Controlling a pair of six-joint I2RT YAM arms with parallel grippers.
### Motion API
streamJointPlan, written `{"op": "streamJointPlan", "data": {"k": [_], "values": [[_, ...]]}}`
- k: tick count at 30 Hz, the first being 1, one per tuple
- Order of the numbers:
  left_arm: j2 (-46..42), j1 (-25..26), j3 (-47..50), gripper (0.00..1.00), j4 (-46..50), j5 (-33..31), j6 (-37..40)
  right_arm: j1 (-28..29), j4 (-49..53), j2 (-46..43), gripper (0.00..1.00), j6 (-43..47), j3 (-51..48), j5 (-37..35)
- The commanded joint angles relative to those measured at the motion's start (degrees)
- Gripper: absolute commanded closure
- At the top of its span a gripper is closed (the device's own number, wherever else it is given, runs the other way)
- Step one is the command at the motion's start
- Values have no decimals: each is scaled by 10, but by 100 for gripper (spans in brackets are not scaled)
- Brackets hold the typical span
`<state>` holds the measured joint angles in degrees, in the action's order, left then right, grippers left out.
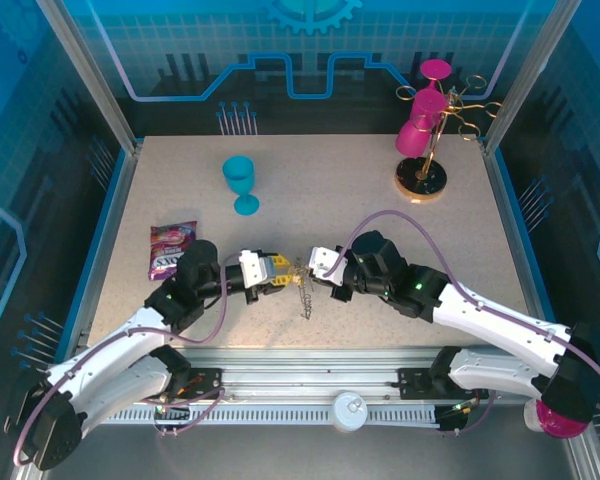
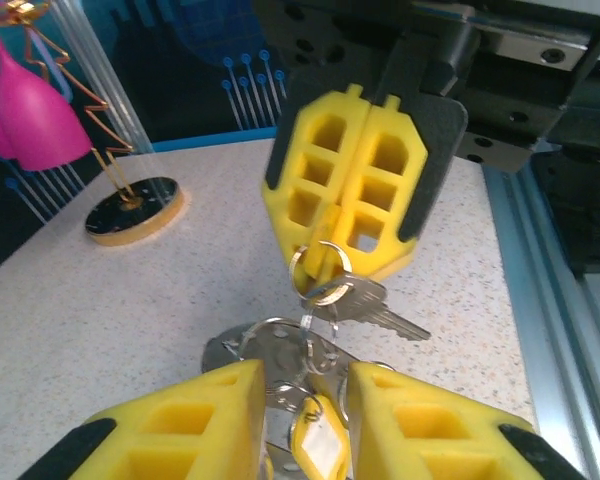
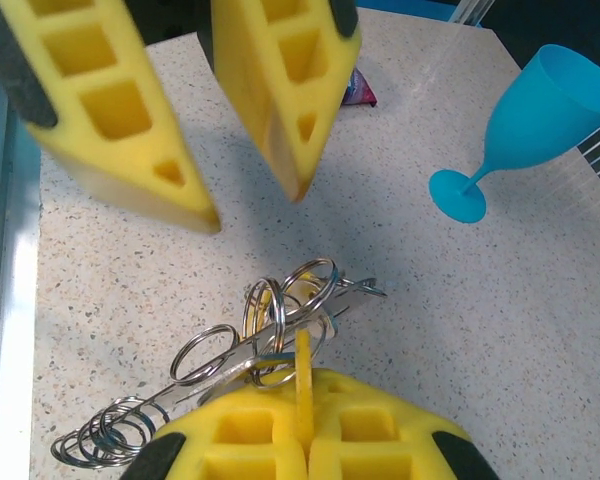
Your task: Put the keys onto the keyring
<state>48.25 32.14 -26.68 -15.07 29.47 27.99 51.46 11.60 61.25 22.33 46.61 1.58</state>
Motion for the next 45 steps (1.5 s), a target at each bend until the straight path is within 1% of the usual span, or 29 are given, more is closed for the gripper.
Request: {"op": "streamJointPlan", "data": {"k": [1, 6, 7, 8, 12, 14, 16, 20, 23, 26, 30, 35, 39, 43, 45], "values": [[-27, -2, 27, 73, -72, -74, -15, 2, 2, 2, 100, 10, 25, -11], [-59, -18, 63, 69, -167, -198, -36, 0, 0, 26, 100, 19, 35, -17], [-63, -26, 69, 67, -185, -220, -46, 0, -1, 38, 100, 23, 35, -16], [-66, -35, 73, 64, -199, -238, -56, 0, -3, 53, 100, 26, 57, -15], [-71, -63, 81, 53, -230, -274, -98, 2, -44, 124, 100, 6, 93, 12], [-73, -70, 83, 43, -238, -290, -110, 6, -76, 166, 100, -17, 114, 18], [-77, -74, 86, 36, -242, -302, -118, 6, -99, 203, 100, -47, 130, 19], [-86, -77, 87, 27, -231, -313, -123, 4, -133, 259, 100, -83, 133, 17], [-83, -78, 86, 25, -228, -315, -126, -10, -147, 287, 100, -93, 126, 15], [-81, -78, 82, 23, -221, -316, -131, -21, -105, 306, 100, -42, 128, -29], [-79, -79, 79, 21, -211, -319, -133, -51, -59, 310, 100, 0, 112, -61], [-76, -81, 73, 19, -200, -323, -136, -78, -21, 312, 90, 43, 89, -125], [-75, -81, 70, 18, -188, -328, -133, -87, 2, 321, 85, 76, 76, -188], [-70, -81, 64, 19, -170, -333, -127, -94, 20, 326, 79, 101, 69, -235], [-68, -81, 61, 19, -161, -339, -126, -97, 27, 327, 78, 119, 62, -260]]}}
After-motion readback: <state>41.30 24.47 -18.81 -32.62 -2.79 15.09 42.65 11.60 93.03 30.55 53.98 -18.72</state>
